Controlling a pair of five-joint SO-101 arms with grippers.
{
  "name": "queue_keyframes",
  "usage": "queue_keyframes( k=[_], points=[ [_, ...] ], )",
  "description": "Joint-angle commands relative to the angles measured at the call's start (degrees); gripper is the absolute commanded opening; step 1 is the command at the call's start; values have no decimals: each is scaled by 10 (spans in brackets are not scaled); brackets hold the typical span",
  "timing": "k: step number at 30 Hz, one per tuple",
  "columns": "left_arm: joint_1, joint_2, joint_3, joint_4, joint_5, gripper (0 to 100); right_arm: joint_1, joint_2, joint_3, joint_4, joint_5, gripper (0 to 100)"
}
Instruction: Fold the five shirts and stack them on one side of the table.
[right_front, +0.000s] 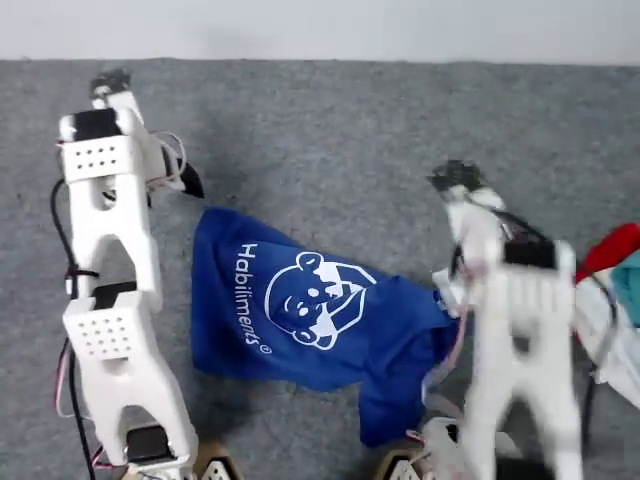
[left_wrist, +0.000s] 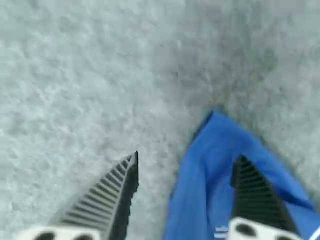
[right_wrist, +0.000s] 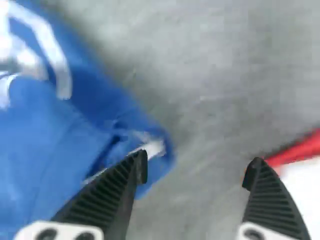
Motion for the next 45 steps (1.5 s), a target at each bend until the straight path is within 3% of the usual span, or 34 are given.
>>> queue_keyframes(
  k=[1,10,15,17,20,21,27,36,40,45],
  points=[
    [25,-52,34,19,-6,290,-57,225,-207,193,-3,315],
    [24,-54,40,19,-7,290,0,237,-140,189,100,314],
    [27,-49,40,18,-7,290,1,292,-55,155,116,302],
    [27,-49,40,18,-7,290,5,321,-54,131,117,236],
    [27,-49,40,18,-7,290,0,363,-69,117,127,50],
    [27,-49,40,18,-7,290,0,373,-85,116,141,3],
    [26,-49,40,18,-7,290,21,396,-253,122,153,11],
    [26,-49,40,18,-7,290,59,390,-608,105,82,10],
    [27,-49,41,18,-7,290,26,429,-631,172,81,54],
    [27,-49,41,19,-7,290,4,478,-572,187,6,370]
  ],
)
